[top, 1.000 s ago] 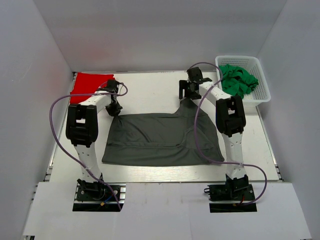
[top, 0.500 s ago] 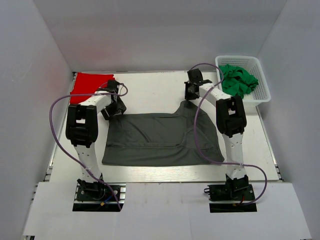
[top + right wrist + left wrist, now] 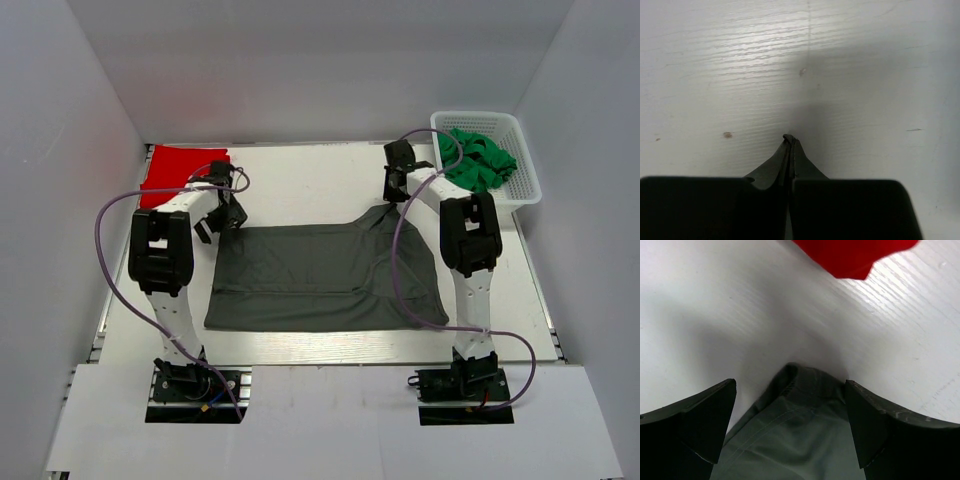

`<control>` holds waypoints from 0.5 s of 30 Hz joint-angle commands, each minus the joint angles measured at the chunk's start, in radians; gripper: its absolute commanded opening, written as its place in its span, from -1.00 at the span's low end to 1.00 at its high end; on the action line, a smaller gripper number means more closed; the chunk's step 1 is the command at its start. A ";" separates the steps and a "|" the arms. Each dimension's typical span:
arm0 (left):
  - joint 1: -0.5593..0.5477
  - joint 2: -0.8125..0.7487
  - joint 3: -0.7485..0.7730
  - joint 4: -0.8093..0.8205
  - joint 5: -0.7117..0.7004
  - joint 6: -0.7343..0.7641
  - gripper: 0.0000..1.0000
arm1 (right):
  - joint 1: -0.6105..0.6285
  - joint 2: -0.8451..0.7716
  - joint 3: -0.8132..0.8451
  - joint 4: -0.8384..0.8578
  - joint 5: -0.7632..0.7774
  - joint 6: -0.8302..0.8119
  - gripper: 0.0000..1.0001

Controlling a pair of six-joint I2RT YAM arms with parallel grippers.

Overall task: Fold and stack the t-shirts
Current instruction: Grap the side of the flattened tshirt furthest away from the robot with both arms

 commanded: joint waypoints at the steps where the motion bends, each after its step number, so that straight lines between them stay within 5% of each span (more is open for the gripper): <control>1: 0.022 -0.074 -0.031 0.064 0.004 -0.004 0.96 | -0.033 -0.049 0.016 -0.021 0.039 0.027 -1.00; 15: 0.022 -0.105 -0.089 0.225 0.093 0.043 0.65 | -0.040 -0.033 0.039 -0.009 -0.064 -0.019 -1.00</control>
